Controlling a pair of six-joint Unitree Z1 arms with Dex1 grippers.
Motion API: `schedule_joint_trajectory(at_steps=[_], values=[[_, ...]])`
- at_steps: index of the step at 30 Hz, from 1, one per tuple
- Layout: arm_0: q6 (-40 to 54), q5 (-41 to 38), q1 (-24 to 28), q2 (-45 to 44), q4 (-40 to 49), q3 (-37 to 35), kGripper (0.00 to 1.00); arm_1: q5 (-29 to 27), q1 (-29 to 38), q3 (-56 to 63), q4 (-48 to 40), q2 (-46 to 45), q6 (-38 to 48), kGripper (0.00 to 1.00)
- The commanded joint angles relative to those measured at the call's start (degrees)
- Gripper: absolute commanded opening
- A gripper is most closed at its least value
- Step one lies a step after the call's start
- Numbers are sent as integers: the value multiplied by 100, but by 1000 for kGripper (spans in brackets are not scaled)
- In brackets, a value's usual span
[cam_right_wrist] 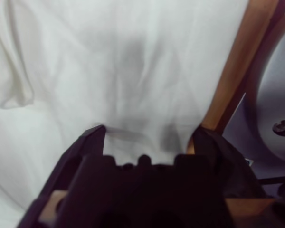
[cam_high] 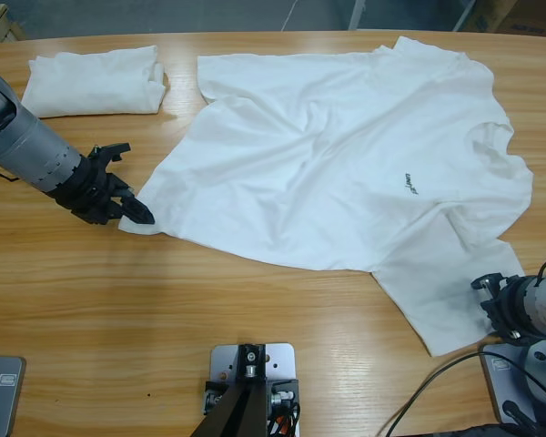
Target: Fold clothes
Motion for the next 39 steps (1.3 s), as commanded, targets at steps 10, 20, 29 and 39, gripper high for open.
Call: schedule_joint_trajectory(at_steps=[10, 20, 29, 39], values=[[58, 478, -87, 533, 347, 0, 0, -108, -31, 342, -482, 166, -65, 508], [0, 1633, -715, 234, 1259, -534, 954, -108, -31, 356, -501, 166, -74, 511], [-47, 1890, -822, -393, 1256, -719, 711, -108, -31, 412, -613, 175, -109, 508], [-471, 1461, -831, 37, 1029, -404, 697, -108, -31, 421, -641, 219, -127, 508]])
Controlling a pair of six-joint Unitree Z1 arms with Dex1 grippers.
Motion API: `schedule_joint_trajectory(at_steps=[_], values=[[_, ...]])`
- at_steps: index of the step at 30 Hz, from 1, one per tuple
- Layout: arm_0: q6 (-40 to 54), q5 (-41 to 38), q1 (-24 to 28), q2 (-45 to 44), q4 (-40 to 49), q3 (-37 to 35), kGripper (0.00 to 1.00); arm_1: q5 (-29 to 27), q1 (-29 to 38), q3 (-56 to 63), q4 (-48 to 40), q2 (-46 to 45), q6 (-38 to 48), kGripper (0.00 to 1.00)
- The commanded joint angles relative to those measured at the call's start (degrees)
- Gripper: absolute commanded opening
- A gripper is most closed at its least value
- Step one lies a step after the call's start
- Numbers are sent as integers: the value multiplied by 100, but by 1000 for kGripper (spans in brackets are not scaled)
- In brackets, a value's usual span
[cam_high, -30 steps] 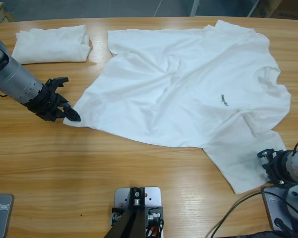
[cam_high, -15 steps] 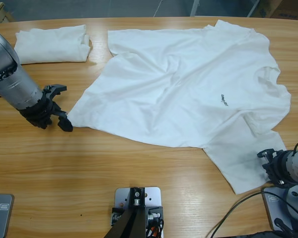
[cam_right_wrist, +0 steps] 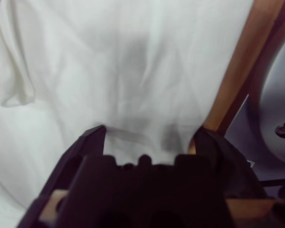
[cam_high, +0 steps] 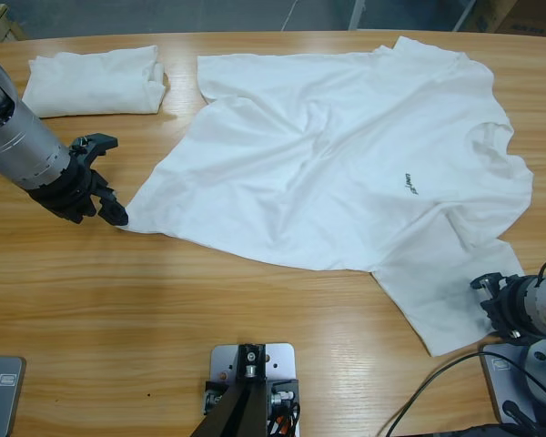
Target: Fold clothes
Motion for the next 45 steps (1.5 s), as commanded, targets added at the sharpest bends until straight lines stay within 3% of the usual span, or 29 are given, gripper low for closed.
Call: schedule_joint_trajectory(at_steps=[1, 2, 5, 6, 13, 15, 20, 23, 27, 40, 43, 45], values=[[-328, -359, -47, 399, -227, 225, 696, -99, -31, 379, -572, 263, -50, 508], [-381, -431, -45, 421, -292, 216, 678, -99, -31, 390, -587, 263, -50, 508], [-388, -543, -47, 415, -359, 180, 286, -99, -31, 407, -617, 254, -50, 508], [-377, -543, -47, 413, -371, 181, 241, -99, -31, 414, -628, 250, -50, 508], [-565, -499, -47, 591, -491, 380, 241, -99, -31, 432, -659, 245, -59, 508], [-646, -487, -47, 646, -505, 445, 280, -101, -31, 432, -667, 245, -59, 508], [-657, -130, -45, 408, -487, 487, 706, -108, -31, 432, -674, 259, -59, 508], [-658, -104, -47, 304, -487, 399, 699, -108, -31, 432, -689, 285, -77, 508], [-713, -264, -45, 496, -517, 419, 608, -108, -31, 432, -695, 289, -94, 508], [-866, -438, -47, 921, -679, 202, 600, -108, -31, 449, -756, 342, -129, 508], [-831, -477, -47, 930, -673, 195, 432, -110, -31, 449, -756, 342, -129, 508], [-797, -554, -47, 930, -672, 215, 134, -110, -31, 449, -756, 342, -126, 508]])
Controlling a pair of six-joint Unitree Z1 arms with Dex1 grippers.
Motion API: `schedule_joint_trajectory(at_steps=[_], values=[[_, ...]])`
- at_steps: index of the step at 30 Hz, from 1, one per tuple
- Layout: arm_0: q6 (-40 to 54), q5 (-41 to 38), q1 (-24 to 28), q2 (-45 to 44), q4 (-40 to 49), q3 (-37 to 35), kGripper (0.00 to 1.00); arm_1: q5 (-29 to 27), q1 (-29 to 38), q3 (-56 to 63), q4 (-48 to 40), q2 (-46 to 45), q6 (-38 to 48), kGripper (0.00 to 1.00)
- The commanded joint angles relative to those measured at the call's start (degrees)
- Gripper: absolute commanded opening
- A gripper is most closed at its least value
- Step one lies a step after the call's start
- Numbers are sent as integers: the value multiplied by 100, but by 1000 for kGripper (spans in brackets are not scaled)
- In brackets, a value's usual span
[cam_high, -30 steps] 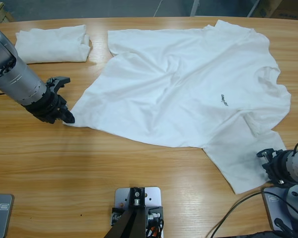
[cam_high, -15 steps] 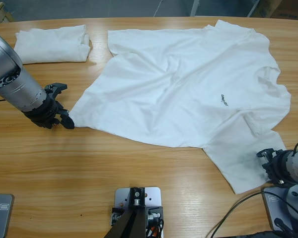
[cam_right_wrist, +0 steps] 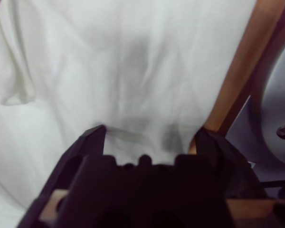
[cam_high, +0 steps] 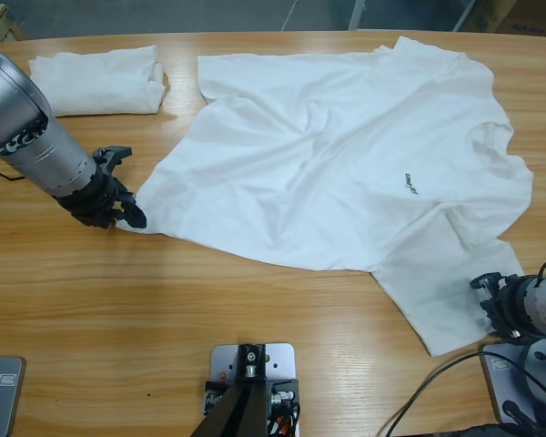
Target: Fold clothes
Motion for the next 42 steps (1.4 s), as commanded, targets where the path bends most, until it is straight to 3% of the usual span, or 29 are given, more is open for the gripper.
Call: schedule_joint_trajectory(at_steps=[1, 5, 7, 9, 13, 15, 16, 25, 33, 42], values=[[16, -216, -34, 496, -95, 67, 20, -104, -31, 435, -725, 342, -66, 508], [16, -211, -36, 496, -95, 98, 0, -106, -31, 435, -725, 342, -69, 499], [16, -209, -34, 485, -95, 90, 0, -132, -31, 463, -732, 336, -136, 303], [22, -192, -36, 440, -90, 98, 0, -144, -31, 495, -751, 312, -157, 242], [27, -164, -45, 392, -78, 132, 0, -155, -31, 504, -751, 280, -189, 225], [25, -164, -68, 371, -78, 156, 0, -160, -31, 505, -757, 289, -203, 38], [25, -164, -76, 354, -78, 167, 0, -179, -31, 505, -758, 289, -220, 0], [16, -164, -103, 267, -78, 195, 0, -498, -31, 356, -683, -70, -270, 0], [7, -93, -106, 222, -86, 248, 0, -160, -31, 319, -574, 139, -308, 0], [71, -102, -106, 157, -69, 302, 0, -25, -31, -483, 847, -56, -514, 0]])
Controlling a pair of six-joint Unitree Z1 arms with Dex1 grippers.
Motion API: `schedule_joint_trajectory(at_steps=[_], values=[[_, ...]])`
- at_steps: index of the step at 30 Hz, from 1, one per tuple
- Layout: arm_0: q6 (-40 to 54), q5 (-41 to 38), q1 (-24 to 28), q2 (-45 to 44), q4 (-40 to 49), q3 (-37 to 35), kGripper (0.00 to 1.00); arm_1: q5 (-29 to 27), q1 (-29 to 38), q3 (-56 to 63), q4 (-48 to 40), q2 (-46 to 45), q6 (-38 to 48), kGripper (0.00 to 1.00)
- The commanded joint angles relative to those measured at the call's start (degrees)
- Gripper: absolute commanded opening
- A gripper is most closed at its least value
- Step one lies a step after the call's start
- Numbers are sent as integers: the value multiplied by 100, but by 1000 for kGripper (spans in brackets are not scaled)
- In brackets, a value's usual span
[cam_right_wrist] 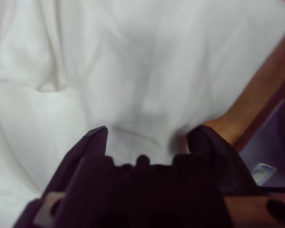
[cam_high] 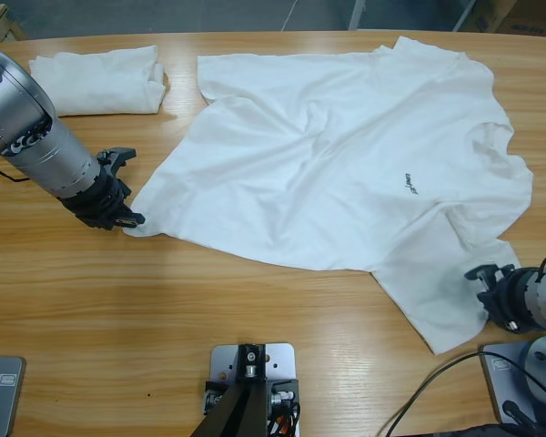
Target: Fold clothes
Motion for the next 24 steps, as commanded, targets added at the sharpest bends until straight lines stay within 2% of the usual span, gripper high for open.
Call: schedule_joint_trajectory(at_steps=[1, 17, 24], values=[[76, 8, -64, 105, -43, 314, 0, 146, -26, -454, 901, 165, -193, 0], [208, 33, -64, 56, -43, 409, 0, 65, -26, -308, 775, 45, -301, 0], [189, 31, -108, -329, 98, 708, 0, 408, -26, -680, 1705, -173, -378, 0]])
